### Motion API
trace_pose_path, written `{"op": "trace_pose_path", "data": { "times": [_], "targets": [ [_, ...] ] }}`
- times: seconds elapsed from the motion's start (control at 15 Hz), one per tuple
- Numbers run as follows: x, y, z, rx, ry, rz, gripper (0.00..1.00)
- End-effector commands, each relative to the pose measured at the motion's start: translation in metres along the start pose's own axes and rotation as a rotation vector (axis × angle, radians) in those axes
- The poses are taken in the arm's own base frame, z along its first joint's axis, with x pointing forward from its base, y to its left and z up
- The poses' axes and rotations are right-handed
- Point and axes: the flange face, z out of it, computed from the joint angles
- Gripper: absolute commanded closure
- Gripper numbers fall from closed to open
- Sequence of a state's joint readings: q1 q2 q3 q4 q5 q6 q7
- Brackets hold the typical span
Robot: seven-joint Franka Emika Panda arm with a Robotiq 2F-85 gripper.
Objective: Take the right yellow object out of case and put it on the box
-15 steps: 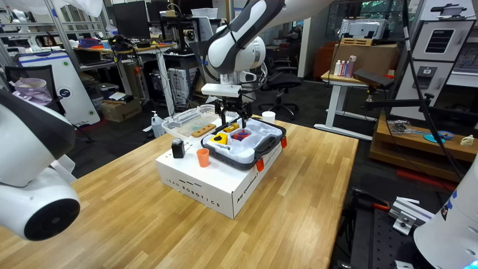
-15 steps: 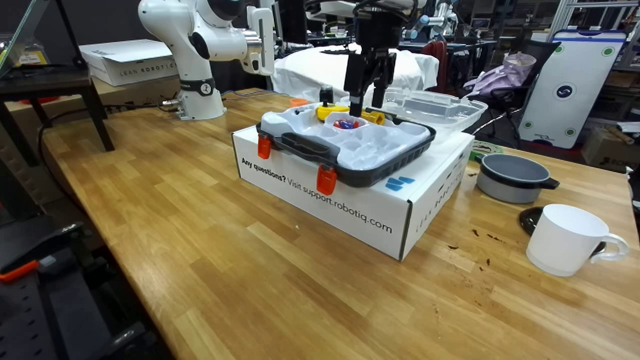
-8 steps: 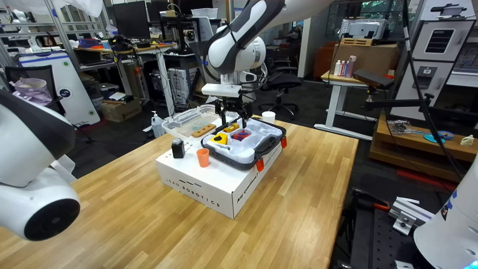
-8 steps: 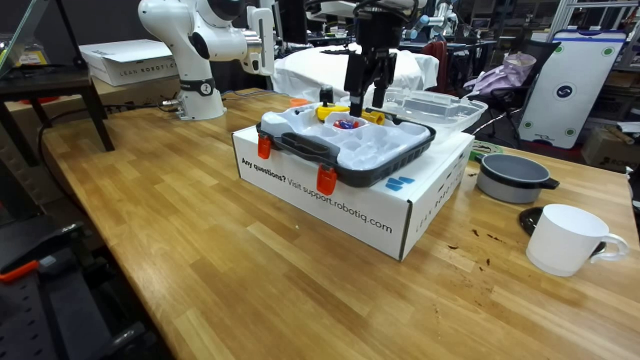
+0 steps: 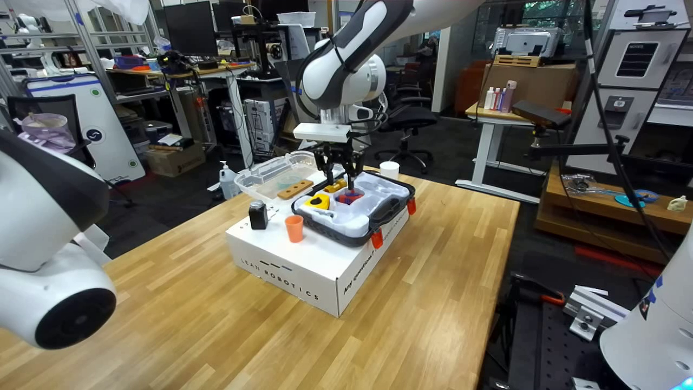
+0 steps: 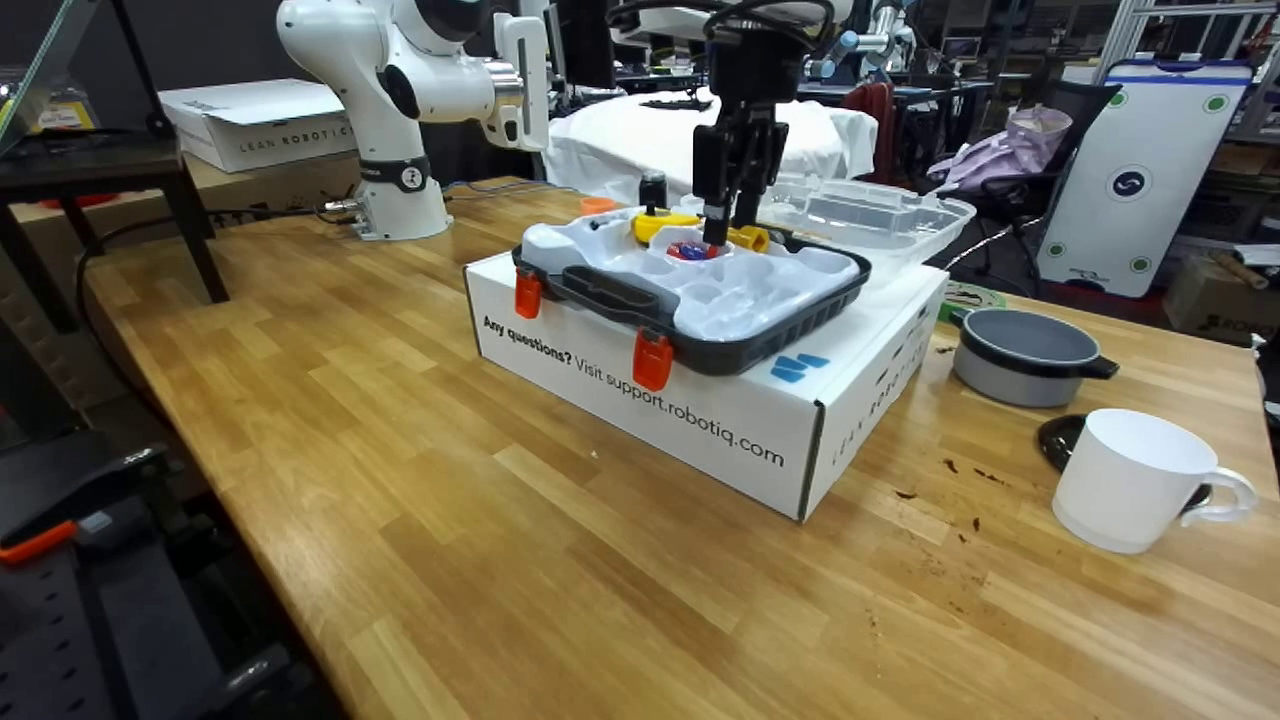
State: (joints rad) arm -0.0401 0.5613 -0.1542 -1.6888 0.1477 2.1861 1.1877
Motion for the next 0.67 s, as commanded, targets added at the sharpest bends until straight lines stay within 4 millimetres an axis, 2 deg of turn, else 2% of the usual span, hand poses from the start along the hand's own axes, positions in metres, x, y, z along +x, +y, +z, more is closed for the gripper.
{"op": "trace_pose_path", "data": {
  "times": [0.0,0.13,0.33,0.4,0.53,0.6],
  "targets": [
    [-0.0001,0.0018,-0.0019,-0.003,-0.031,0.018,0.68],
    [-0.0012,0.0013,-0.0021,-0.002,-0.033,0.016,0.82],
    [-0.0027,0.0002,-0.0035,0.0,-0.033,0.011,0.87],
    [-0.003,0.0002,-0.0031,-0.001,-0.034,0.01,0.88],
    [-0.0029,0.0002,-0.0028,-0.002,-0.034,0.01,0.81],
    [-0.0029,0.0001,-0.0029,-0.001,-0.035,0.009,0.82]
  ]
}}
